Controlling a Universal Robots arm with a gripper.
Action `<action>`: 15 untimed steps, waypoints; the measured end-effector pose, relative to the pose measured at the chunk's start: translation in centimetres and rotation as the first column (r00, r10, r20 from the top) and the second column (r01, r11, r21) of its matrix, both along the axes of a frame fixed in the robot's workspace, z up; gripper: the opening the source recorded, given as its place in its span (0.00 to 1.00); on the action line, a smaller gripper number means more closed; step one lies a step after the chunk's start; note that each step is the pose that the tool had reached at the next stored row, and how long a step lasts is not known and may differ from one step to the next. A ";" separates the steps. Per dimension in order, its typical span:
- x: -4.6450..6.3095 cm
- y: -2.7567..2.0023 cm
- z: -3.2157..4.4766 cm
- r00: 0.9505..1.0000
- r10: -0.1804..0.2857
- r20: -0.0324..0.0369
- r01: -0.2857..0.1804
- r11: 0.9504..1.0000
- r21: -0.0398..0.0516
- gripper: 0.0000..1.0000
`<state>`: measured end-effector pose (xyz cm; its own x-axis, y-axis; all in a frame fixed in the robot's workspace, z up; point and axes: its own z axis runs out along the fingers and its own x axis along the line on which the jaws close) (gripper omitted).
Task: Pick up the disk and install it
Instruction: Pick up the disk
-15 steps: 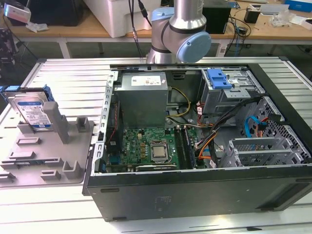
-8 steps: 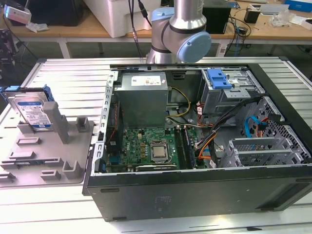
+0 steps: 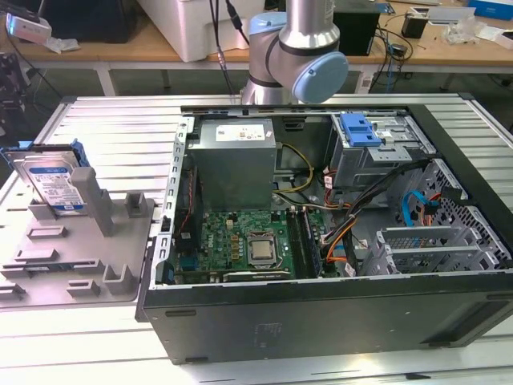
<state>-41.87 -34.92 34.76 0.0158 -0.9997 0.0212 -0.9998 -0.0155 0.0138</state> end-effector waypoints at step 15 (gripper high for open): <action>0.0 -0.08 -0.66 0.999 0.012 -0.035 -0.012 1.000 0.026 0.50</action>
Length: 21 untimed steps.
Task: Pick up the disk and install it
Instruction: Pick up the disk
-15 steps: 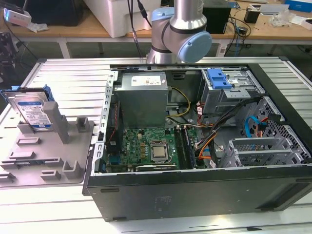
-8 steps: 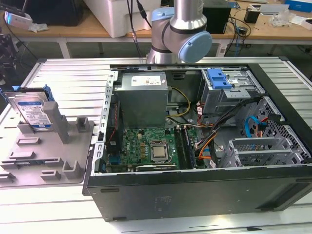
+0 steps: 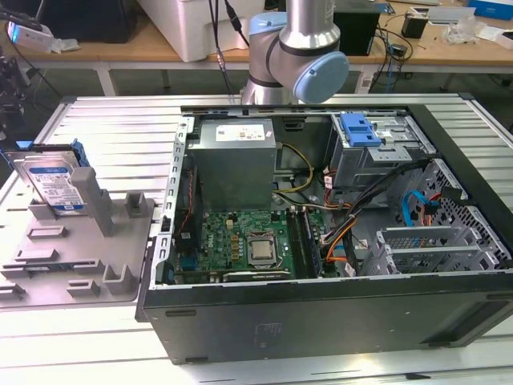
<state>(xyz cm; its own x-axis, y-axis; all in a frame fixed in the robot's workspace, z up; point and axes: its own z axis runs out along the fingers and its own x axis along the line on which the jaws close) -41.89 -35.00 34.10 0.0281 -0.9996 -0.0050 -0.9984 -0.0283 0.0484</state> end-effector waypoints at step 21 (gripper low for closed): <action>0.0 0.00 -1.52 1.000 0.000 0.016 0.001 1.000 -0.029 0.50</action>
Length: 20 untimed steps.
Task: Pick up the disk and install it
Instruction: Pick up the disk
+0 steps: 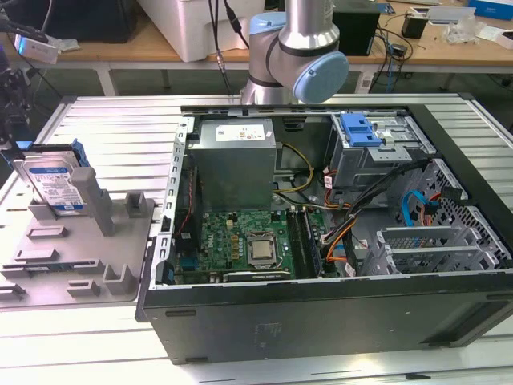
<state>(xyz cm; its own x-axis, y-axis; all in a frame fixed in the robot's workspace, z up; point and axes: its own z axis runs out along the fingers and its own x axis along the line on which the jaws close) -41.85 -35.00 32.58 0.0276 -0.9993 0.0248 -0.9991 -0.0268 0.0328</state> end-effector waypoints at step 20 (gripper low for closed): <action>0.0 0.03 -1.84 1.000 0.003 0.000 -0.003 1.000 -0.003 0.50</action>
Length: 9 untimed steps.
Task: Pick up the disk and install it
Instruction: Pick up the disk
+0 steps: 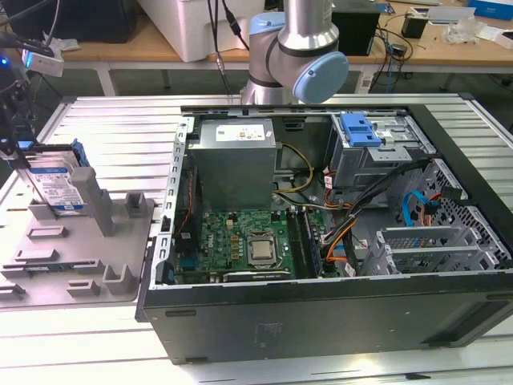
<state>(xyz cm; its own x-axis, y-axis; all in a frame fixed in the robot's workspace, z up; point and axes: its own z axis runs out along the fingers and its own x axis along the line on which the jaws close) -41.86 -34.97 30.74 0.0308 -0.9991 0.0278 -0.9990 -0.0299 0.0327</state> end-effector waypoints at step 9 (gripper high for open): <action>0.0 0.01 -0.34 1.000 0.003 0.000 -0.003 1.000 0.000 0.50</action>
